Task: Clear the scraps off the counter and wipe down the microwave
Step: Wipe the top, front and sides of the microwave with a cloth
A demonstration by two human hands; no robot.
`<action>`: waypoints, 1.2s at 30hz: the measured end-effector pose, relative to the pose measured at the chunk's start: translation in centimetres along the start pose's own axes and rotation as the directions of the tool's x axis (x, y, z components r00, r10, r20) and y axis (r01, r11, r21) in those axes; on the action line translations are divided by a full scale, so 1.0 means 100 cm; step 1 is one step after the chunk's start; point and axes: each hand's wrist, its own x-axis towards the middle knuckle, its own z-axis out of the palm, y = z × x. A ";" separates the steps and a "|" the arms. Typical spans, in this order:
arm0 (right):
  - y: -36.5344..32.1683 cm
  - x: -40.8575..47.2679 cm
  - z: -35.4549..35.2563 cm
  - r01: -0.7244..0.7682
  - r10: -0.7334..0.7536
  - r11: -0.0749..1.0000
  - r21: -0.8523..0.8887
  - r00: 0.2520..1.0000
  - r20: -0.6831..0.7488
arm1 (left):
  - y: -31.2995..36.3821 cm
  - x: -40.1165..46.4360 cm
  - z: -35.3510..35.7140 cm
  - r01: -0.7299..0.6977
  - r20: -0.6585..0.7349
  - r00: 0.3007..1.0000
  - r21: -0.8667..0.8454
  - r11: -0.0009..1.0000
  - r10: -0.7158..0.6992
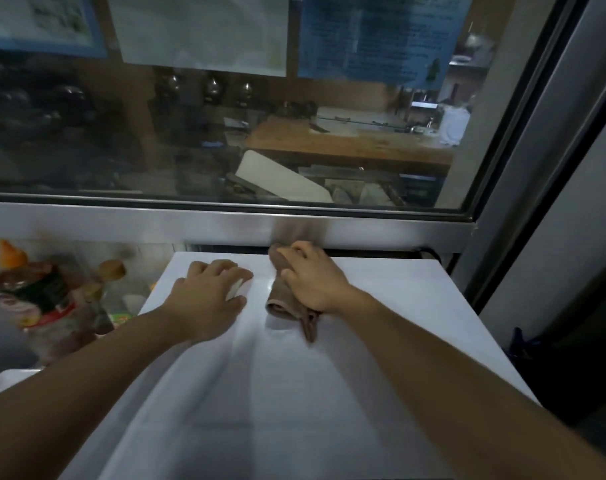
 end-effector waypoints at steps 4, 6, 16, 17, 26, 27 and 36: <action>0.068 -0.032 -0.029 -0.128 0.126 0.990 -0.056 0.991 -0.041 | -0.016 -0.004 -0.004 -0.041 0.008 0.999 -0.044 0.998 0.041; 0.094 -0.048 -0.042 -0.249 0.247 0.968 -0.041 0.968 -0.048 | -0.030 -0.013 -0.006 -0.047 -0.031 0.998 -0.006 0.999 0.047; -0.040 0.030 0.021 -0.067 0.066 0.998 -0.015 0.995 -0.069 | -0.069 -0.051 -0.017 0.018 -0.080 0.996 -0.085 0.996 -0.024; -0.062 0.040 0.030 -0.030 0.029 1.000 -0.007 0.998 -0.056 | -0.068 -0.052 -0.016 0.001 -0.086 0.996 -0.093 0.996 -0.009; -0.046 0.022 0.012 0.098 -0.099 0.994 0.037 0.995 0.023 | -0.081 -0.069 -0.026 -0.073 -0.093 0.994 -0.213 0.974 0.054; -0.033 0.012 0.006 0.050 -0.050 0.997 0.060 0.999 -0.007 | -0.083 -0.075 -0.025 -0.069 -0.108 0.993 -0.245 0.967 0.044; -0.109 0.052 0.042 0.214 -0.205 0.968 0.133 0.976 -0.078 | -0.085 -0.093 -0.015 0.015 -0.158 0.982 -0.489 0.872 -0.105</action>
